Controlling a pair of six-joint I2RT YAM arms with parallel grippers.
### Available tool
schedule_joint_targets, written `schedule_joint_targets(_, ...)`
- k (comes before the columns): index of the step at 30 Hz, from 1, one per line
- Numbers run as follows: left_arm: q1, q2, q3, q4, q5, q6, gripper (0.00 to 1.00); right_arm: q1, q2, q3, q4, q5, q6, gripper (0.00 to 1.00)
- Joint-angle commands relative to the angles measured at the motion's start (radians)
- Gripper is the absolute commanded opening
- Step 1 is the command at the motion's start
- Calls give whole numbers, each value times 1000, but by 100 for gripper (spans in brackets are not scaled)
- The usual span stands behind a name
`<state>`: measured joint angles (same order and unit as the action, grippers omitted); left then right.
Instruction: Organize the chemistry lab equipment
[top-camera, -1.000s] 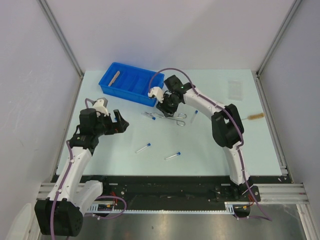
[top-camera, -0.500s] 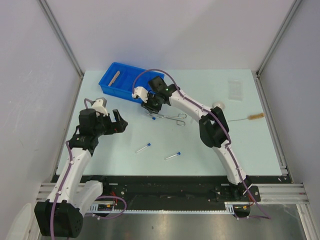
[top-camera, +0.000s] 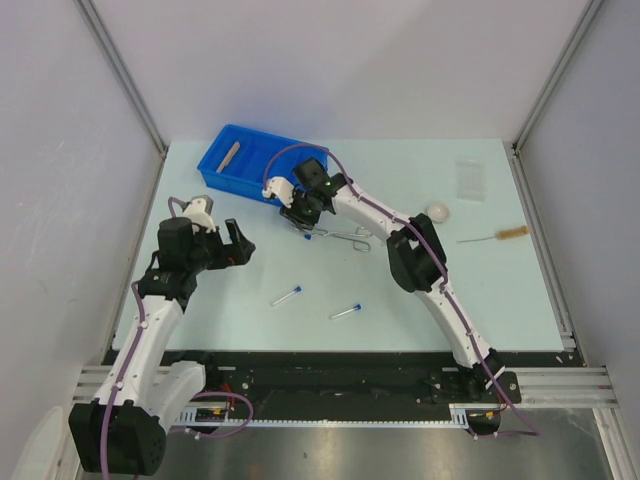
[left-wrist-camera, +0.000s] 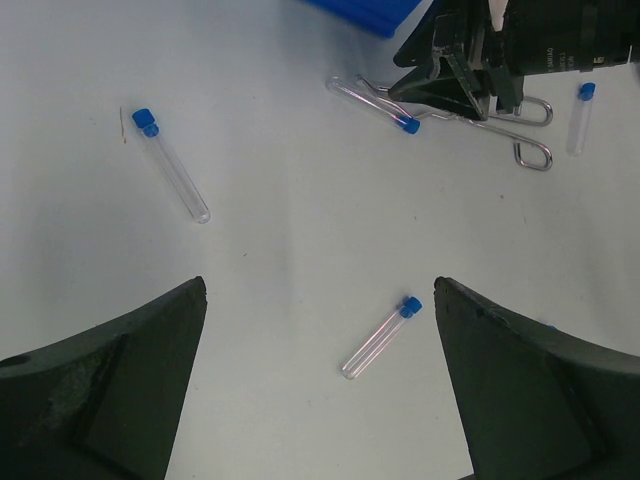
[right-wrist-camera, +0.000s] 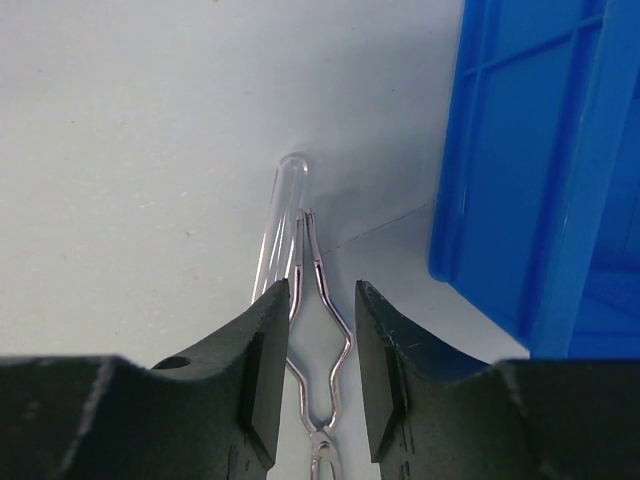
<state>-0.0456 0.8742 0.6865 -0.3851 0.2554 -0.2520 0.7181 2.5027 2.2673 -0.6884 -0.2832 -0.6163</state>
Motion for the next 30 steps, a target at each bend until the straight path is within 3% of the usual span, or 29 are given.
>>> schedule_joint_targets(1,-5,-12,13,5,-11,26,100,4,21,55,33,21,3,38)
schedule_joint_targets(30,-5,-11,13,6,-7,28,100,18,64,60,30,2,1,45)
